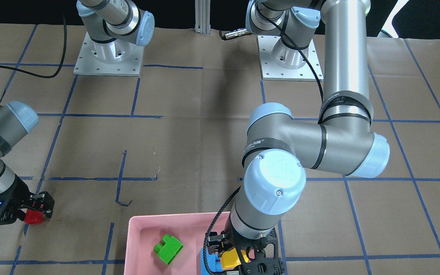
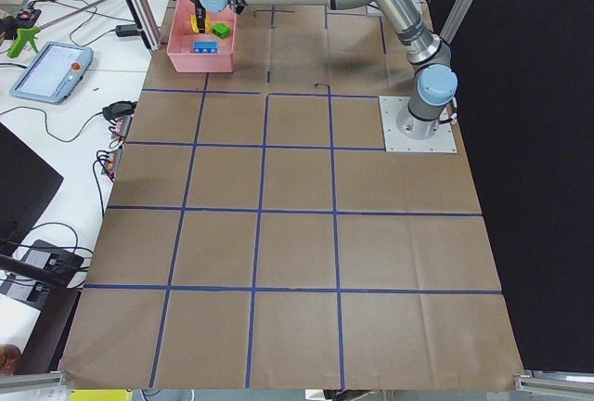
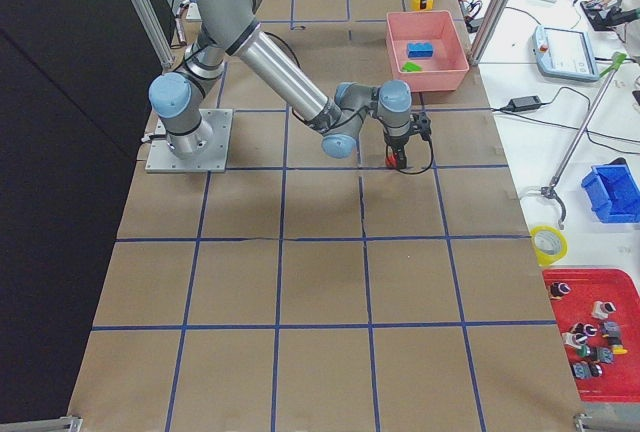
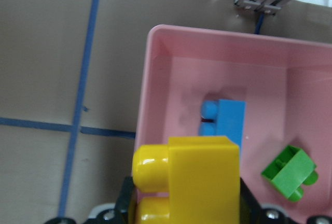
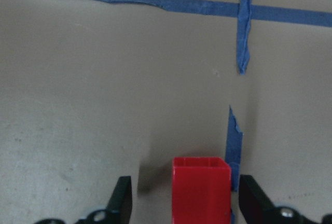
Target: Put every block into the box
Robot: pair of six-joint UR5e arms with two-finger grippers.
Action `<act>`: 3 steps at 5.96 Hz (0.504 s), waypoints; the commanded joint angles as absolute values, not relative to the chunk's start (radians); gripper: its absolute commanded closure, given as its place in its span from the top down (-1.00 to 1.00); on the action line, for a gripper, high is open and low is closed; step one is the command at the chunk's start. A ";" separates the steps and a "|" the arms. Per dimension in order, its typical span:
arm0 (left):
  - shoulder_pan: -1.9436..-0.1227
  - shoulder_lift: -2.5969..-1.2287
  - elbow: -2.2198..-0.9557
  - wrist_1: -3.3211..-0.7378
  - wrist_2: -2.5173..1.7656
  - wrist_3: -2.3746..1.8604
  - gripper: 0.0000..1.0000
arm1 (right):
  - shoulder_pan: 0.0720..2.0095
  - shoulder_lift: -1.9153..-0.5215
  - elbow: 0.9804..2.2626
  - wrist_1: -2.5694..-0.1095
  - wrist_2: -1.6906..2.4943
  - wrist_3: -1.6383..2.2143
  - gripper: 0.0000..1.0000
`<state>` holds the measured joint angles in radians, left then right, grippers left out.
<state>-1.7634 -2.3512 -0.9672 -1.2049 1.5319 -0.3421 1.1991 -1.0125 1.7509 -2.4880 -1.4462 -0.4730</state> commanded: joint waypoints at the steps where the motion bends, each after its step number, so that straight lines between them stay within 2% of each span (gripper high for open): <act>1: -1.782 -2.416 -0.979 -1.140 1.589 -0.357 -0.16 | 1.198 -1.014 1.752 -2.477 -1.450 -0.472 -0.82; 2: -1.782 -2.415 -0.985 -1.140 1.594 -0.357 0.61 | 1.198 -1.020 1.747 -2.477 -1.448 -0.471 -0.91; 3: -1.781 -2.398 -0.976 -1.150 1.595 -0.356 0.98 | 1.200 -1.028 1.721 -2.474 -1.448 -0.468 -0.93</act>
